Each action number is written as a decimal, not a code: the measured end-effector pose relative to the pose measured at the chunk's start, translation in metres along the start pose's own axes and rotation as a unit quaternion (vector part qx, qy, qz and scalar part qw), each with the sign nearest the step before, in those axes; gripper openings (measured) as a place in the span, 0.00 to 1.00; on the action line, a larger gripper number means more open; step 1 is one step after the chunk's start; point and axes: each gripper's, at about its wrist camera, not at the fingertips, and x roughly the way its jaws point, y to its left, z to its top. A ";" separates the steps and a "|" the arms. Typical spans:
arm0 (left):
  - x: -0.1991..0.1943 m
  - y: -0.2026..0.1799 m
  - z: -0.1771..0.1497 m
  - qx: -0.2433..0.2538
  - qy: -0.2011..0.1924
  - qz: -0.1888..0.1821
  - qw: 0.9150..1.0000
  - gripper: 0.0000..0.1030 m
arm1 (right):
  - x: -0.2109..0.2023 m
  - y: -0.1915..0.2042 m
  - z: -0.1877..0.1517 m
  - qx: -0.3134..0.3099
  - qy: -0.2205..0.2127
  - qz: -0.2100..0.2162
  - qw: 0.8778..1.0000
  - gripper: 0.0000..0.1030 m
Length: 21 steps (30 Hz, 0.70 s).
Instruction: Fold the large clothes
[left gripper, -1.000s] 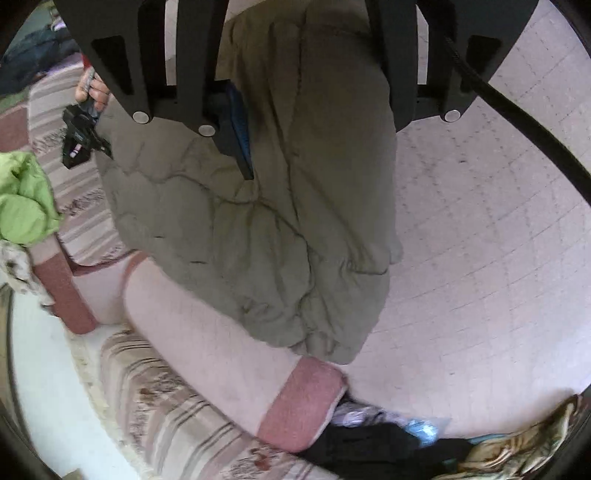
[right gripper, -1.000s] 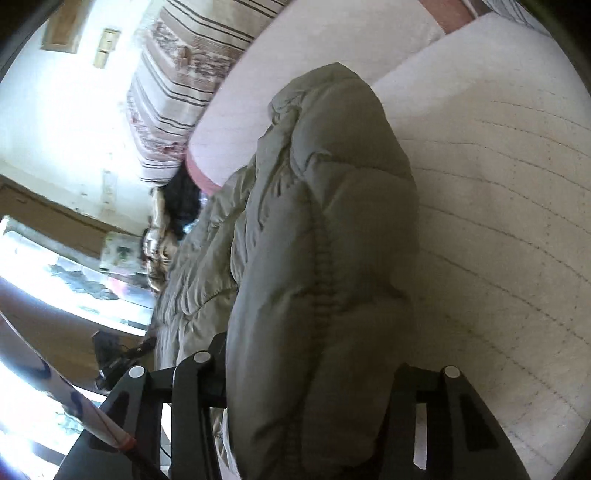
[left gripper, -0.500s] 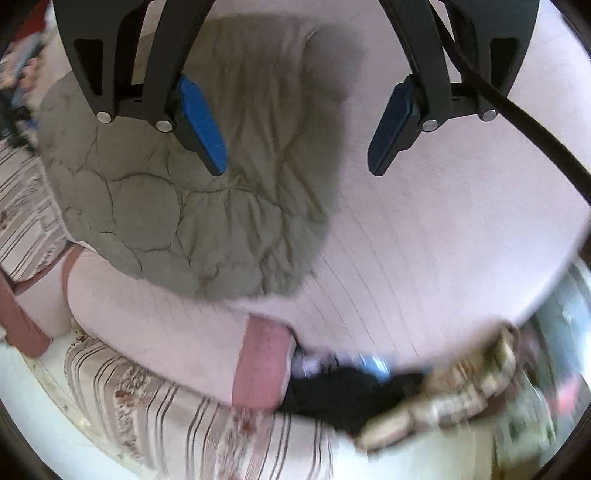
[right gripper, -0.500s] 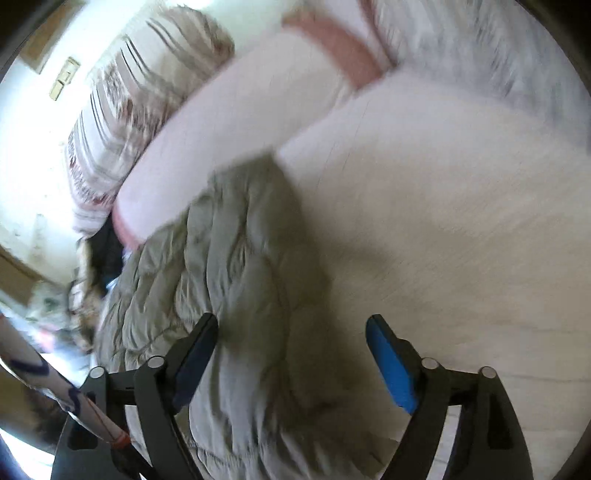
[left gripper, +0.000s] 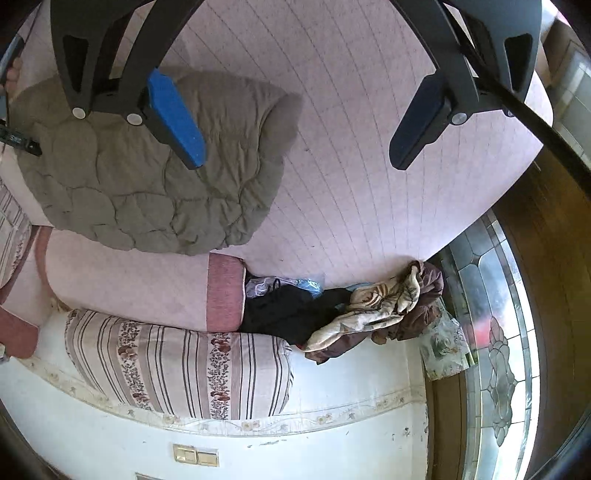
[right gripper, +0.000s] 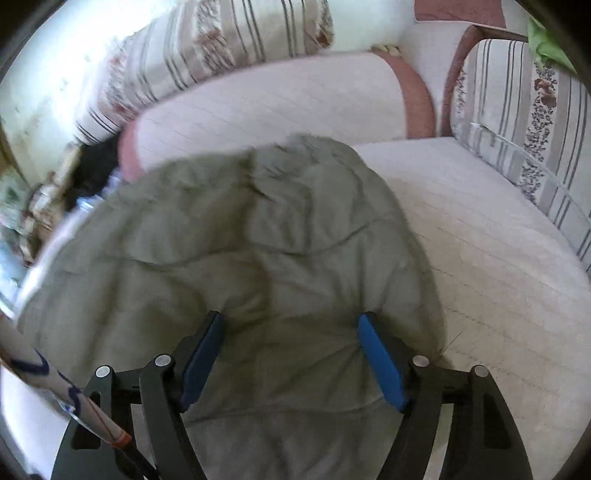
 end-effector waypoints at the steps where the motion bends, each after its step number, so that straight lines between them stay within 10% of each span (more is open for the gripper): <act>1: -0.002 0.001 -0.002 0.000 -0.002 0.002 1.000 0.97 | -0.002 -0.001 0.001 0.003 0.002 -0.020 1.000 0.74; 11: -0.018 0.007 -0.015 -0.045 -0.004 0.004 0.999 0.97 | -0.018 0.104 0.012 -0.067 -0.014 0.058 0.996 0.75; 15: -0.024 0.007 -0.015 -0.039 -0.006 0.005 0.999 0.97 | 0.018 0.111 0.017 -0.086 0.010 0.016 0.996 0.87; 21: -0.035 0.003 -0.022 -0.029 0.006 -0.008 1.000 0.97 | -0.046 0.093 -0.007 -0.063 -0.017 0.055 0.996 0.88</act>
